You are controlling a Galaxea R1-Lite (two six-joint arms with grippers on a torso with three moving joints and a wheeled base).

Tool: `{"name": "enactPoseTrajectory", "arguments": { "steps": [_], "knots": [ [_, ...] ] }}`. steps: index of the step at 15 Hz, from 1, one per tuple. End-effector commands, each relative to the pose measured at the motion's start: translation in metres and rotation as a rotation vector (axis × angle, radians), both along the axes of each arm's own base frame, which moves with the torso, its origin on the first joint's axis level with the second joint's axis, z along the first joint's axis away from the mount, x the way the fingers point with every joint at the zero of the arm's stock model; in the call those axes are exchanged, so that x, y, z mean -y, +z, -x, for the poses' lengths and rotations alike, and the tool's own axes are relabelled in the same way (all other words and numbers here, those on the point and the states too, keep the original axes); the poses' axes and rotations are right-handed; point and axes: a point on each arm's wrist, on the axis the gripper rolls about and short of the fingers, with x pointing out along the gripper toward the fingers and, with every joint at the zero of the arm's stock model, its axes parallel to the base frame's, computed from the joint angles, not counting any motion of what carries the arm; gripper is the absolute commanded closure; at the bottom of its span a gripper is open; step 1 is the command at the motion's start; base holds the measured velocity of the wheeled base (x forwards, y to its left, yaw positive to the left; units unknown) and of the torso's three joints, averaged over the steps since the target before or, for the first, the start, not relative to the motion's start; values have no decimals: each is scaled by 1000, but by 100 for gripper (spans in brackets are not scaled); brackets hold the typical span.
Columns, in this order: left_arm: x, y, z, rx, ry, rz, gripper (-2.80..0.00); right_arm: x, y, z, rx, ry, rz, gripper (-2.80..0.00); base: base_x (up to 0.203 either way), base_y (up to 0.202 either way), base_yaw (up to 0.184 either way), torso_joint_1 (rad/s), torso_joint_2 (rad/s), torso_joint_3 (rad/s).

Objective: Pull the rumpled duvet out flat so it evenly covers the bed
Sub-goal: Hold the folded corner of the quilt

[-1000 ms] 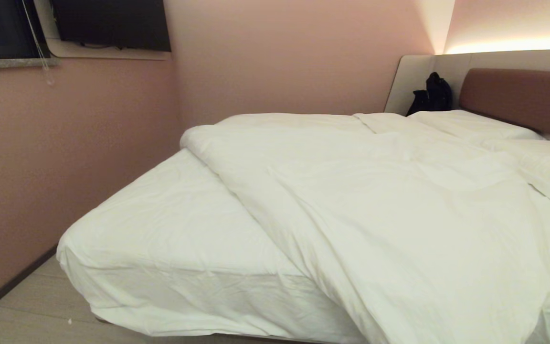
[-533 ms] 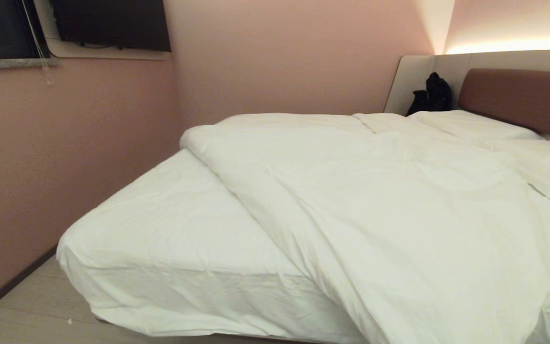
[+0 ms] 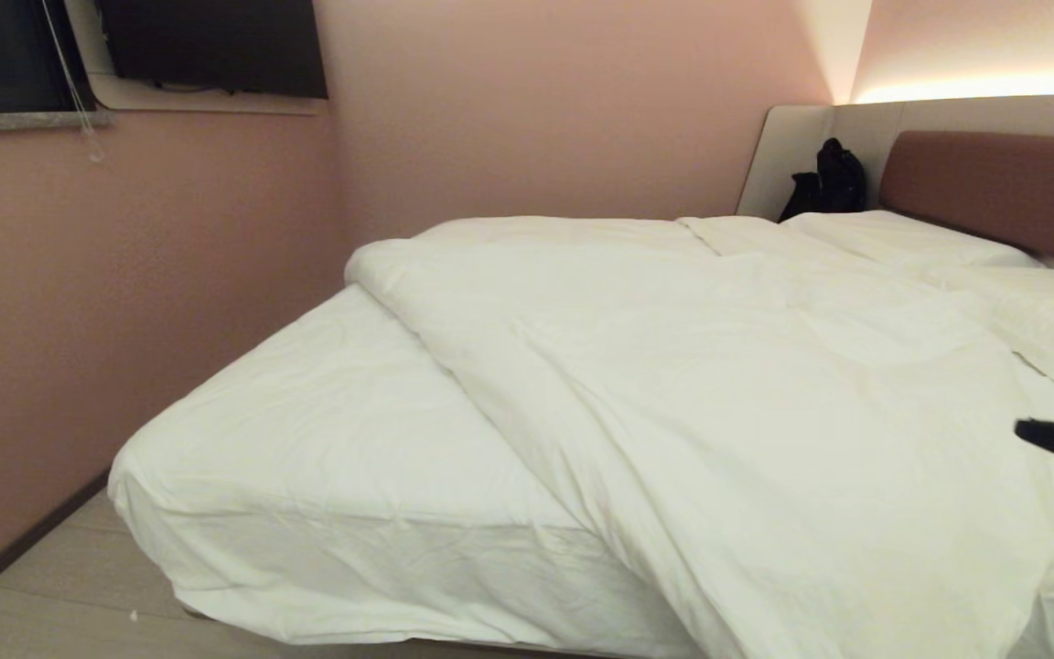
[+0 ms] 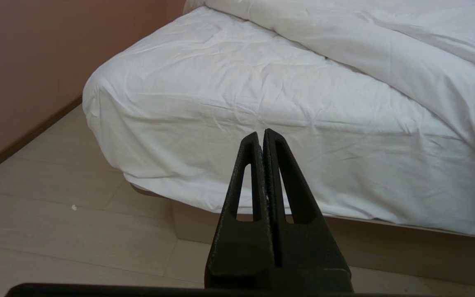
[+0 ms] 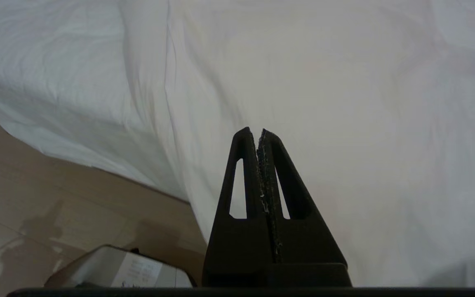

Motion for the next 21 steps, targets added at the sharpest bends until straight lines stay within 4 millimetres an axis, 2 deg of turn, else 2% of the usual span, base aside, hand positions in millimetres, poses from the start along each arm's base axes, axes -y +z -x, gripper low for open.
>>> {"name": "enactPoseTrajectory", "arguments": {
  "steps": [1, 3, 4, 6, 7, 9, 10, 12, 21],
  "knots": [
    [0, 0, 0, 0, 1, 1, 0, -13, 7, -110, 16, 40, 0, 0, 0, 0, 0, 0, 0, 0],
    [0, 0, 0, 0, 1, 1, 0, -35, 9, -167, 14, 64, 14, 0, 0, 0, 0, 0, 0, 0],
    [0, 0, 0, 0, 1, 1, 0, -50, 8, -188, 18, 78, 23, 0, 0, 0, 0, 0, 0, 0],
    [0, 0, 0, 0, 1, 1, 0, -87, 4, -218, 33, 113, 42, 0, 0, 0, 0, 0, 0, 0],
    [0, 0, 0, 0, 1, 1, 0, -101, 3, -224, 40, 123, 52, 0, 0, 0, 0, 0, 0, 0],
    [0, 0, 0, 0, 1, 1, 0, -125, -12, -237, 19, 146, 78, 0, 0, 0, 0, 0, 0, 0],
    [0, 0, 0, 0, 1, 1, 0, -131, -15, -238, 21, 156, 88, 0, 0, 0, 0, 0, 0, 0],
    [0, 0, 0, 0, 1, 1, 0, -143, -33, -245, -13, 183, 111, 0, 0, 0, 0, 0, 0, 0],
    [0, 0, 0, 0, 1, 1, 0, -169, -85, -269, -82, 178, 239, 0, 0, 0, 0, 0, 0, 0]
  ]
}}
